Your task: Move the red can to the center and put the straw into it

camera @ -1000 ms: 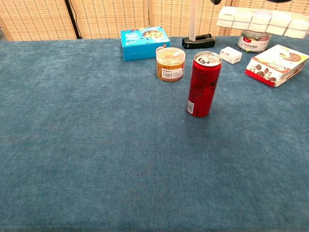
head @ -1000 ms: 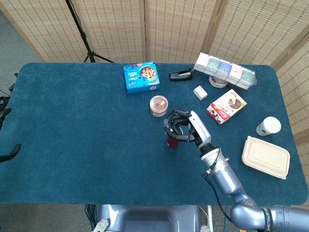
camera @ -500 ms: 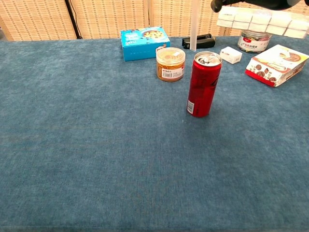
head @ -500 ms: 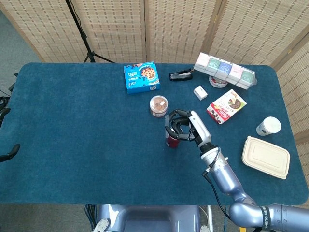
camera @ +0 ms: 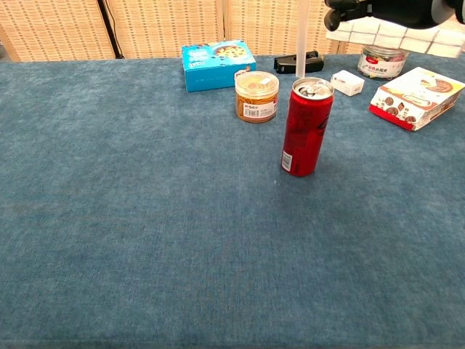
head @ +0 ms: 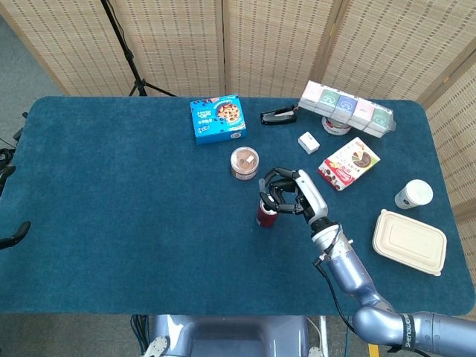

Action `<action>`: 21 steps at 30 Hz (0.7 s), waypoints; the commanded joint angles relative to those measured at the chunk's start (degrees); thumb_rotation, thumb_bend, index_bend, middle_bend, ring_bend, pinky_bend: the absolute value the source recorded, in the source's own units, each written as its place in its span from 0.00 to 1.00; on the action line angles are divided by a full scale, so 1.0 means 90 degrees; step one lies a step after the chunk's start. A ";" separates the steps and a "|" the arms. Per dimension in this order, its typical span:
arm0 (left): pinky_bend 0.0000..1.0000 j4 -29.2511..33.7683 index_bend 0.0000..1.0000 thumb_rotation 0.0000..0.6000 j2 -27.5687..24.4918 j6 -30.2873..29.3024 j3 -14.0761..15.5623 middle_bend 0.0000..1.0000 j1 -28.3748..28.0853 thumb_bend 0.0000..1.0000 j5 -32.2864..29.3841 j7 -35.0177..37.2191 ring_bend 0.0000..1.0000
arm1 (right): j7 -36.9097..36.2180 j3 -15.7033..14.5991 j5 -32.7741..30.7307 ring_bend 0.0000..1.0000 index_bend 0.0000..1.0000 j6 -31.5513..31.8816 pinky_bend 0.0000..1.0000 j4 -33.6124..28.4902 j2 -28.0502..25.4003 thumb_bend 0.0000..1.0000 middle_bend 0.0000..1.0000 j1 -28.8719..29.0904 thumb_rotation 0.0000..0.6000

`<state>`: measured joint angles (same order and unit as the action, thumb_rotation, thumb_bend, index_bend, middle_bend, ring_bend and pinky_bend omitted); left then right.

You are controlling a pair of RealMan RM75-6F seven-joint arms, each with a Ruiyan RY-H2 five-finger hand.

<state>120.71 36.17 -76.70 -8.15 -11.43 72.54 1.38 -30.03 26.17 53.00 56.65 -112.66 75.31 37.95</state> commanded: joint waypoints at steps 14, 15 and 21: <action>0.00 -0.0074 0.00 1.00 0.0027 0.0051 0.0012 0.00 -0.0011 0.30 -0.0019 0.0074 0.00 | -0.0016 0.0044 0.0007 0.83 0.62 -0.0077 0.64 0.0145 0.0096 0.48 0.84 -0.0065 1.00; 0.00 -0.0080 0.00 1.00 0.0025 0.0056 0.0013 0.00 -0.0011 0.30 -0.0015 0.0082 0.00 | -0.0013 0.0046 0.0001 0.83 0.62 -0.0081 0.64 0.0152 0.0100 0.48 0.84 -0.0067 1.00; 0.00 -0.0107 0.00 1.00 0.0007 0.0069 0.0008 0.00 -0.0012 0.30 -0.0008 0.0153 0.00 | 0.0007 0.0046 -0.0025 0.83 0.62 -0.0116 0.64 0.0224 0.0135 0.48 0.84 -0.0079 1.00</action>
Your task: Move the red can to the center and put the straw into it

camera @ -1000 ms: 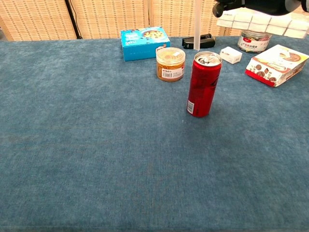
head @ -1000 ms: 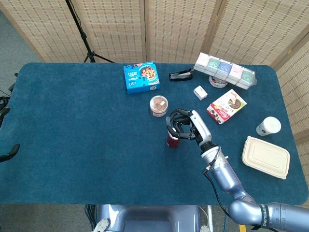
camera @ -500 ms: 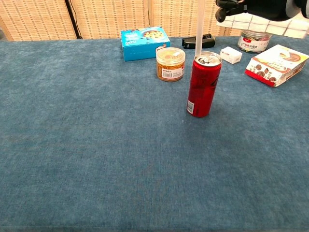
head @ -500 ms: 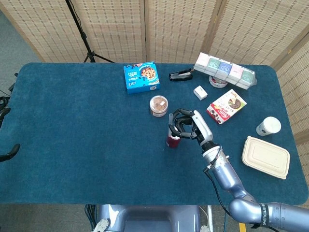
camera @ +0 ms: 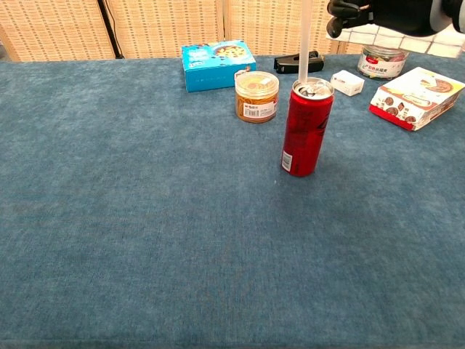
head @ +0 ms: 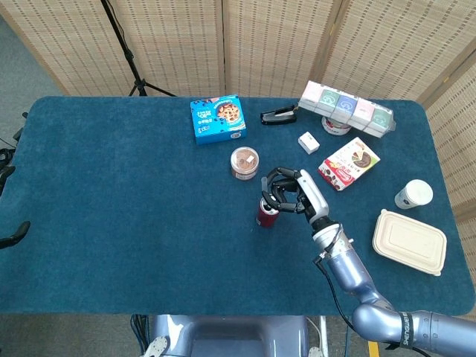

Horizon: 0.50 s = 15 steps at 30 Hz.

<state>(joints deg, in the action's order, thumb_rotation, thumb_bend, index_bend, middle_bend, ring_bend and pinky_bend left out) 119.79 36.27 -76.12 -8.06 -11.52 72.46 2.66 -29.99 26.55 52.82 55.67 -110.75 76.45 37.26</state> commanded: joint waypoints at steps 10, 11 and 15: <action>0.00 -0.0050 0.00 1.00 -0.0004 0.0043 -0.0003 0.00 -0.0015 0.30 -0.0026 0.0044 0.00 | -0.0034 0.0032 0.0058 0.83 0.62 -0.0069 0.64 0.0048 0.0018 0.48 0.84 -0.0048 1.00; 0.00 -0.0048 0.00 1.00 -0.0002 0.0045 -0.0002 0.00 -0.0015 0.30 -0.0024 0.0044 0.00 | -0.0033 0.0032 0.0063 0.83 0.62 -0.0069 0.64 0.0048 0.0019 0.48 0.84 -0.0053 1.00; 0.00 -0.0047 0.00 1.00 0.0007 0.0060 0.0004 0.00 -0.0021 0.30 -0.0018 0.0041 0.00 | -0.0044 0.0037 0.0055 0.83 0.62 -0.0086 0.64 0.0072 0.0022 0.48 0.84 -0.0069 1.00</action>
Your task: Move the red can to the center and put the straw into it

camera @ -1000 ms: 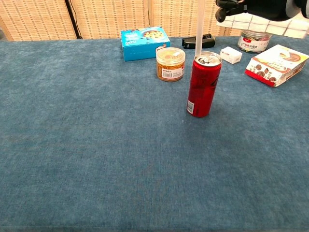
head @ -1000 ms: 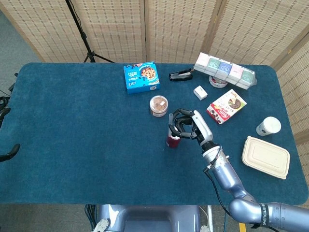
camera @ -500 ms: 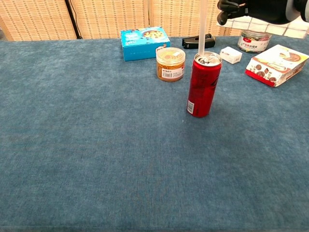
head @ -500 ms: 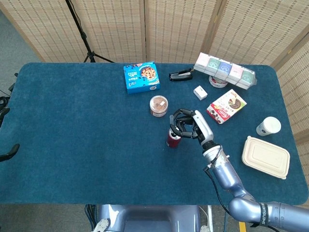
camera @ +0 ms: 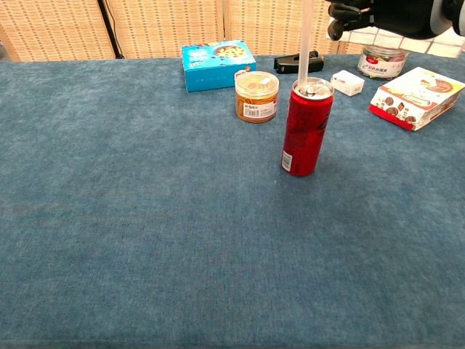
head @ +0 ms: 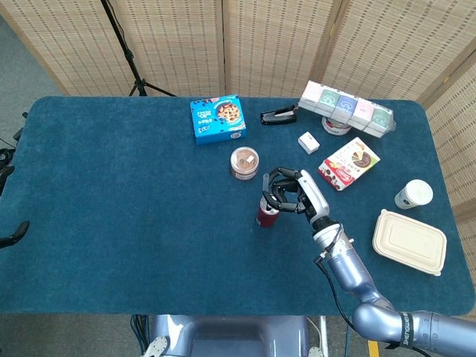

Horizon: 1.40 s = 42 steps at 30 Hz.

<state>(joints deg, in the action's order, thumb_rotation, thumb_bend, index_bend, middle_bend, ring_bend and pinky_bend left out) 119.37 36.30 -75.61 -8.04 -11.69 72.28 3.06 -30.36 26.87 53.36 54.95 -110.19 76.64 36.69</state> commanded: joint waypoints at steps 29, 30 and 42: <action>0.00 -0.0015 0.00 1.00 0.0058 0.0117 -0.0003 0.00 -0.0080 0.30 -0.0052 -0.0048 0.00 | -0.0074 0.0003 0.0023 0.83 0.62 -0.0132 0.64 0.0169 0.0051 0.48 0.84 -0.0085 1.00; 0.00 -0.0015 0.00 1.00 0.0058 0.0125 -0.0002 0.00 -0.0083 0.30 -0.0051 -0.0046 0.00 | -0.0076 -0.0001 0.0021 0.83 0.62 -0.0138 0.64 0.0180 0.0054 0.48 0.84 -0.0088 1.00; 0.00 -0.0007 0.00 1.00 0.0063 0.0139 0.0002 0.00 -0.0093 0.30 -0.0050 -0.0052 0.00 | -0.0109 -0.0012 0.0046 0.83 0.62 -0.0181 0.64 0.0248 0.0088 0.48 0.84 -0.0108 1.00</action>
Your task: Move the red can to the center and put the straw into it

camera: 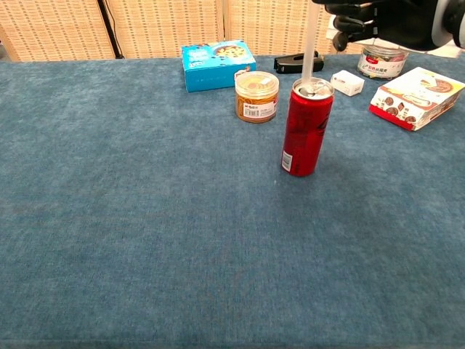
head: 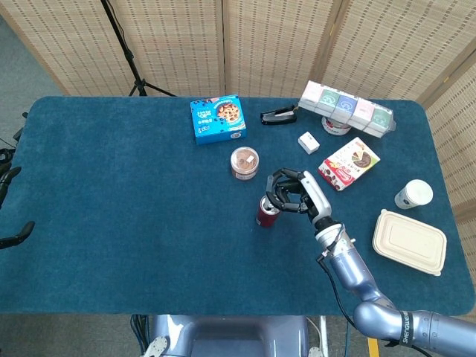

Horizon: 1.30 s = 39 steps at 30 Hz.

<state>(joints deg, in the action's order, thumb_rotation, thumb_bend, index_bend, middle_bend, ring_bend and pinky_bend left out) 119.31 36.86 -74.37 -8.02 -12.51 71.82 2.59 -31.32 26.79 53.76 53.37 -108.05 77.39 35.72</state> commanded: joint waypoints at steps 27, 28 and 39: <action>0.00 -0.0034 0.00 1.00 0.0073 0.0155 0.0024 0.00 -0.0083 0.30 -0.0045 -0.0065 0.00 | 0.0003 -0.0286 0.0489 0.83 0.62 0.0022 0.63 0.0617 0.0310 0.48 0.83 -0.0090 1.00; 0.00 -0.0037 0.00 1.00 0.0075 0.0160 0.0024 0.00 -0.0086 0.30 -0.0048 -0.0066 0.00 | 0.0000 -0.0299 0.0520 0.83 0.62 0.0028 0.63 0.0648 0.0329 0.48 0.83 -0.0093 1.00; 0.00 -0.0085 0.00 1.00 0.0103 0.0268 0.0038 0.00 -0.0132 0.30 -0.0067 -0.0053 0.00 | 0.0143 -0.0482 0.0842 0.82 0.62 0.0143 0.62 0.0955 0.0483 0.48 0.83 -0.0122 1.00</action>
<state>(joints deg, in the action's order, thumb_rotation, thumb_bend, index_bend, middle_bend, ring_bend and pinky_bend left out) 118.55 37.79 -71.96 -7.68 -13.69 71.22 2.12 -30.17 22.62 61.14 54.59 -99.62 81.64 34.67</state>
